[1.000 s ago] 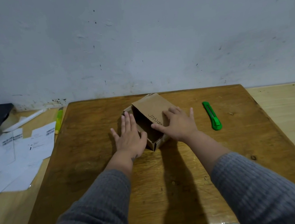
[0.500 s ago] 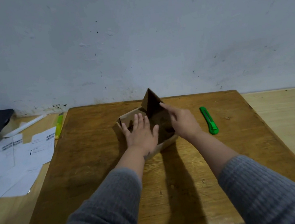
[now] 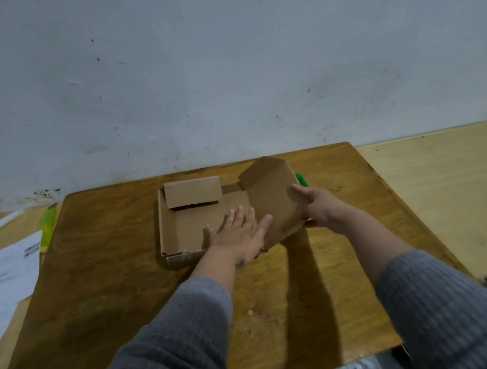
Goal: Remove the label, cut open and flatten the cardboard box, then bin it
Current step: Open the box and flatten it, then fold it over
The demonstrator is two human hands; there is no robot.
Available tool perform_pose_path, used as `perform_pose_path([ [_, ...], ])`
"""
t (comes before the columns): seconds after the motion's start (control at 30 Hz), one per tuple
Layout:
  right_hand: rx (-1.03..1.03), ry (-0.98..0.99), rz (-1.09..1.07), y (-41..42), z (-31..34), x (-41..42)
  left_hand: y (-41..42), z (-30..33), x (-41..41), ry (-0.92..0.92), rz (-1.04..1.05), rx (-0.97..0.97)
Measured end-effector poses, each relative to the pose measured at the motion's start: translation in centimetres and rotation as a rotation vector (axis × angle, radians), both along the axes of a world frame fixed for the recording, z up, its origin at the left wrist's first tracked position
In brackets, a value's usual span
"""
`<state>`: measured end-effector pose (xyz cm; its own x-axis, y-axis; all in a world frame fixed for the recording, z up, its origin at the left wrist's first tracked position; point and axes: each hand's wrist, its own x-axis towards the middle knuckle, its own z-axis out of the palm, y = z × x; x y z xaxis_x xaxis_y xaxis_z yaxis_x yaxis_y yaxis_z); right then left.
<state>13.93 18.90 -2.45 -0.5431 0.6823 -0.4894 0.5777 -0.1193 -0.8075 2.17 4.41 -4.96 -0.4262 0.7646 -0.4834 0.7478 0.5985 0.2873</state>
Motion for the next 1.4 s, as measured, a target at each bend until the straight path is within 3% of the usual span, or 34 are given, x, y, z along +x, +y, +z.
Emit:
perform_pose_path([
  [0.17,0.354,-0.263,0.217,0.7,-2.8,1.5,1.4,0.3,-0.3,0.133,-0.114,-0.167],
  [0.3,0.594,-0.540,0.372,0.7,-4.4,1.7,3.2,0.0,-0.2,0.105,-0.142,-0.293],
  [0.47,0.750,-0.620,0.551,1.2,-5.9,2.5,3.8,-1.1,0.3,0.095,-0.080,-0.330],
  [0.7,0.985,-0.576,0.757,1.9,-8.2,3.2,3.9,-2.3,0.4,0.133,-0.089,-0.362],
  [0.93,0.979,-0.555,0.778,2.1,-7.2,1.7,3.5,-2.4,-0.1,0.027,0.029,-0.204],
  [1.1,0.808,-0.532,0.856,0.8,-5.2,-2.7,2.4,-2.7,-2.9,-0.143,0.398,0.151],
  [1.27,0.633,-0.600,0.858,-0.9,-5.7,-5.1,-0.7,-2.0,-5.7,-0.065,0.242,-0.077],
  [1.4,0.787,-0.678,0.852,-1.9,-4.1,-5.5,-2.8,-1.4,-4.7,-0.112,0.195,-0.235],
])
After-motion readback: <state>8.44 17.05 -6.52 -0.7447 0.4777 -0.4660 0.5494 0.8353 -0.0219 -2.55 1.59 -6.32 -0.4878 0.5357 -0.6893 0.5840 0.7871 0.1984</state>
